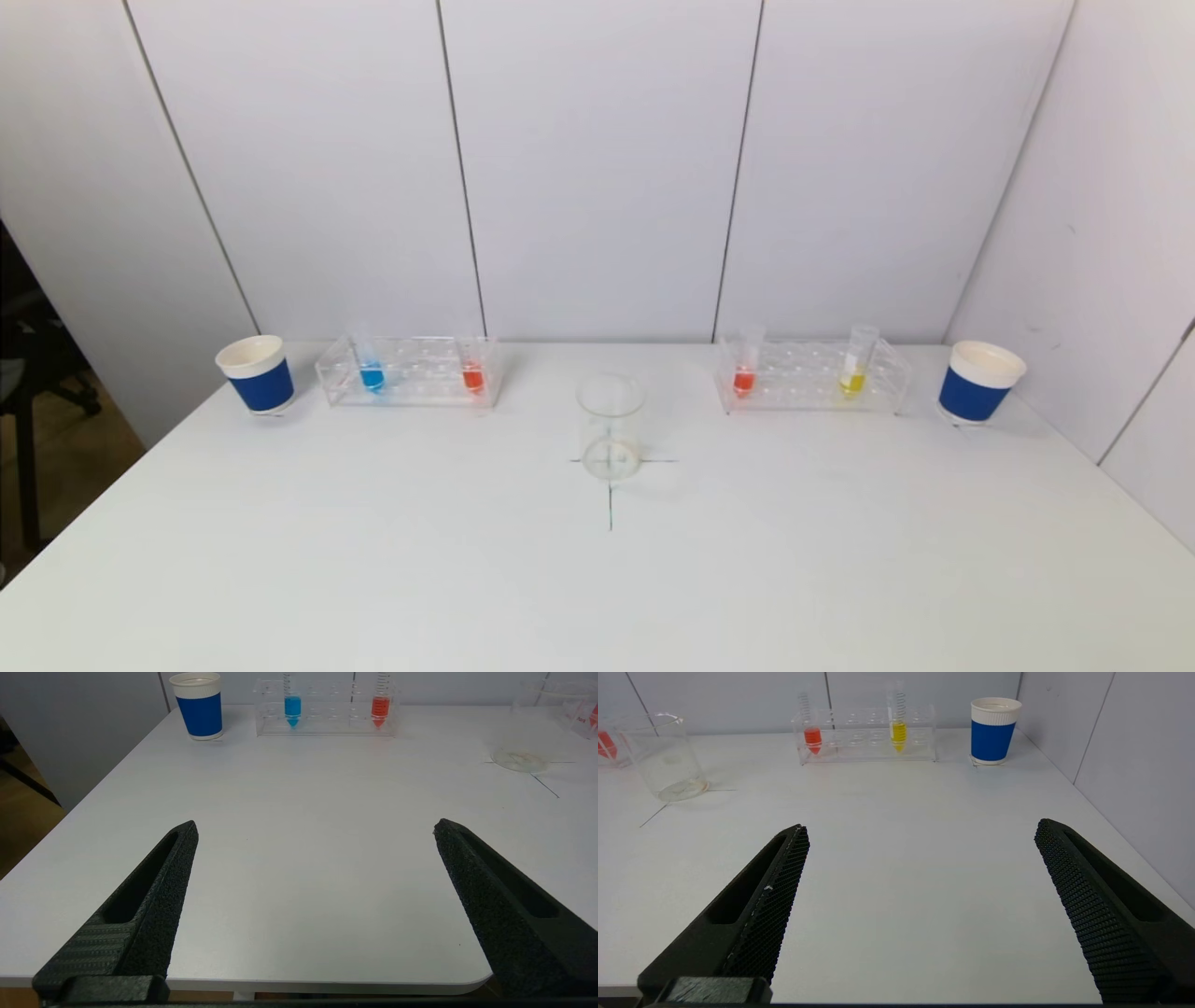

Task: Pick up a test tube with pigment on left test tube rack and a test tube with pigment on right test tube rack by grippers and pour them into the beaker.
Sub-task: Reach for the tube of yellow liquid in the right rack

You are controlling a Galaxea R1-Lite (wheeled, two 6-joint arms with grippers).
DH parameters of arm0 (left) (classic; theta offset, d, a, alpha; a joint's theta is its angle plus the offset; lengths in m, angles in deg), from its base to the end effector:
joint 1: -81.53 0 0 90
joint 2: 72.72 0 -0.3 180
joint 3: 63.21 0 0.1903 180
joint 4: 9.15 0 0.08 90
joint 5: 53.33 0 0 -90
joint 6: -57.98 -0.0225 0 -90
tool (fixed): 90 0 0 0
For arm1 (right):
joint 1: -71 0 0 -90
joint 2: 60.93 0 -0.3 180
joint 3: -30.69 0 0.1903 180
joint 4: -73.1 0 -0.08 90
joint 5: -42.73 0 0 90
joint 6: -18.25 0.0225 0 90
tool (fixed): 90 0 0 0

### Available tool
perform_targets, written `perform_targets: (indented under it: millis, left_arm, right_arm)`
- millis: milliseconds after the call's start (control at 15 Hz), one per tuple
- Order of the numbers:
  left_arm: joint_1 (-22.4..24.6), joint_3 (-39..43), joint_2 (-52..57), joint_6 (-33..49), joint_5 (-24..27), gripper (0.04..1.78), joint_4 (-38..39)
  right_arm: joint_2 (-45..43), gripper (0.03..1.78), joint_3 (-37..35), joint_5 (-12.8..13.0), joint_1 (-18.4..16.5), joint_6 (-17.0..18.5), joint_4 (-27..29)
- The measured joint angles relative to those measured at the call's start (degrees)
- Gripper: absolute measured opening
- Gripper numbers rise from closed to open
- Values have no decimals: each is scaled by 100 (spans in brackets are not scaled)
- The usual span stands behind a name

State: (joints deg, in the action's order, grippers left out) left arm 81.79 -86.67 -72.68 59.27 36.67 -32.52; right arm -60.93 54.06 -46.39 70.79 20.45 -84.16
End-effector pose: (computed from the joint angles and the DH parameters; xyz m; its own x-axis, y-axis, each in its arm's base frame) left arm -0.0230 -0.0001 0.0759 1.0000 0.0045 0.0023 -0.0045 0.9997 -0.0225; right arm -0.0228 -0.0003 0.0766 0.9998 -0.0190 0.0110 0.0186 0.9991 0.0386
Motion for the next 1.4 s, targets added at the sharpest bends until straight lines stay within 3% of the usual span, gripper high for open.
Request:
perform_targets:
  millis: [1133,1400]
  left_arm:
    - [0,0,0,0,0,176,0]
    - [0,0,0,0,0,176,0]
  right_arm:
    - [0,176,7,38,-1,6,-52]
    - [0,176,368,112,-6,-46,59]
